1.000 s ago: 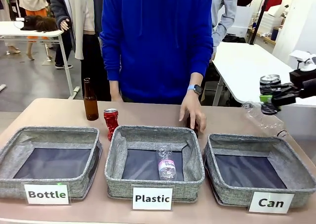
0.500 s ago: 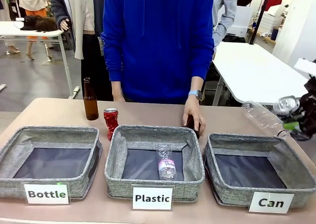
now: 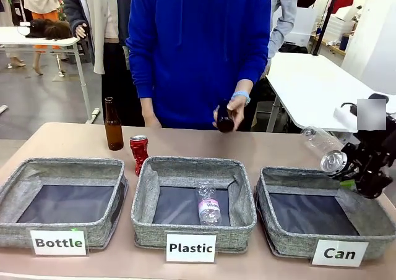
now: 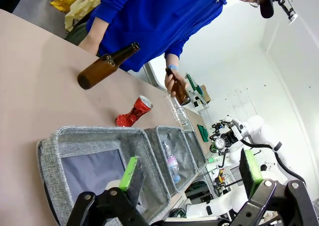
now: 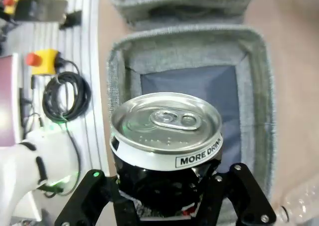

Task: Sort the can waste into the basket.
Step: Pick up the can waste from the table and place it in the right Fabric basket.

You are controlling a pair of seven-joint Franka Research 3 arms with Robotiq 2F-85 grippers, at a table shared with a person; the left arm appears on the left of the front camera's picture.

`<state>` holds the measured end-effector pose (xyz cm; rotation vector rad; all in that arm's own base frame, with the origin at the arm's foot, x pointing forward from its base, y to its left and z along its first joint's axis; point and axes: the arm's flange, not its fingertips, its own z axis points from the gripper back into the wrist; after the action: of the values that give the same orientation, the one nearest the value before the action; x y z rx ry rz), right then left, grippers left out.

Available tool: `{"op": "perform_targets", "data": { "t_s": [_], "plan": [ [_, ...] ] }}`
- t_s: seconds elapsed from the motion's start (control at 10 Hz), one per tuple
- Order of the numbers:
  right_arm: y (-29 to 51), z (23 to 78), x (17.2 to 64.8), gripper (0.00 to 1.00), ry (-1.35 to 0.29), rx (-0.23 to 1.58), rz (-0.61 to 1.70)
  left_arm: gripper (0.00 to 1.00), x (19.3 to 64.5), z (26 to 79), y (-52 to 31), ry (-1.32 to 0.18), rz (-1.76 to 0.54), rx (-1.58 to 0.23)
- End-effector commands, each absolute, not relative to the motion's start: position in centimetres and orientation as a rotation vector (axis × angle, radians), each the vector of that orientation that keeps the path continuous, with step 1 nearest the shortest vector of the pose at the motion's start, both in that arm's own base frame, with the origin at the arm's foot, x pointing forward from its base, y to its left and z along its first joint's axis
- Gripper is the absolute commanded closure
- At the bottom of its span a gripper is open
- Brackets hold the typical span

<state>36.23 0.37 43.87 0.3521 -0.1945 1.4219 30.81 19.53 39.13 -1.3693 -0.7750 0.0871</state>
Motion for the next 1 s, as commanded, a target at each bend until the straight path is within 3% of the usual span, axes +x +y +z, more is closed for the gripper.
{"op": "perform_targets", "data": {
  "t_s": [0.0,0.1,0.2,0.3,0.4,0.5,0.6,0.7,0.8,0.9],
  "plan": [
    [0.97,43.85,36.03,1.00,-0.137,0.318,1.409,0.00,30.61,39.13,19.61,-0.778,0.068,-1.375],
    [0.94,43.84,36.04,1.00,-0.129,0.318,1.417,0.00,30.61,39.13,19.61,-0.778,0.068,-1.375],
    [0.93,43.90,36.10,0.93,-0.128,0.321,1.425,0.00,30.61,39.13,19.61,-0.778,0.068,-1.375],
    [0.98,43.91,36.25,0.46,-0.119,0.318,1.429,0.00,30.61,39.13,19.61,-0.778,0.068,-1.375],
    [1.14,43.84,36.44,0.38,-0.119,0.324,1.424,0.00,30.61,39.13,19.61,-0.778,0.068,-1.375],
    [1.08,43.83,36.51,0.00,-0.124,0.332,1.419,0.00,30.61,39.13,19.61,-0.778,0.068,-1.375],
    [0.97,43.81,36.53,0.00,-0.126,0.335,1.418,0.00,30.61,39.13,19.61,-0.778,0.068,-1.375],
    [0.95,43.67,36.71,0.32,-0.116,0.337,1.414,0.00,30.61,39.13,19.61,-0.778,0.068,-1.375],
    [0.80,43.69,36.81,0.22,-0.114,0.340,1.416,0.00,30.61,39.13,19.61,-0.778,0.068,-1.375],
    [0.68,43.72,36.95,0.00,-0.121,0.346,1.406,0.00,30.61,39.13,19.61,-0.778,0.068,-1.375]
  ]
}}
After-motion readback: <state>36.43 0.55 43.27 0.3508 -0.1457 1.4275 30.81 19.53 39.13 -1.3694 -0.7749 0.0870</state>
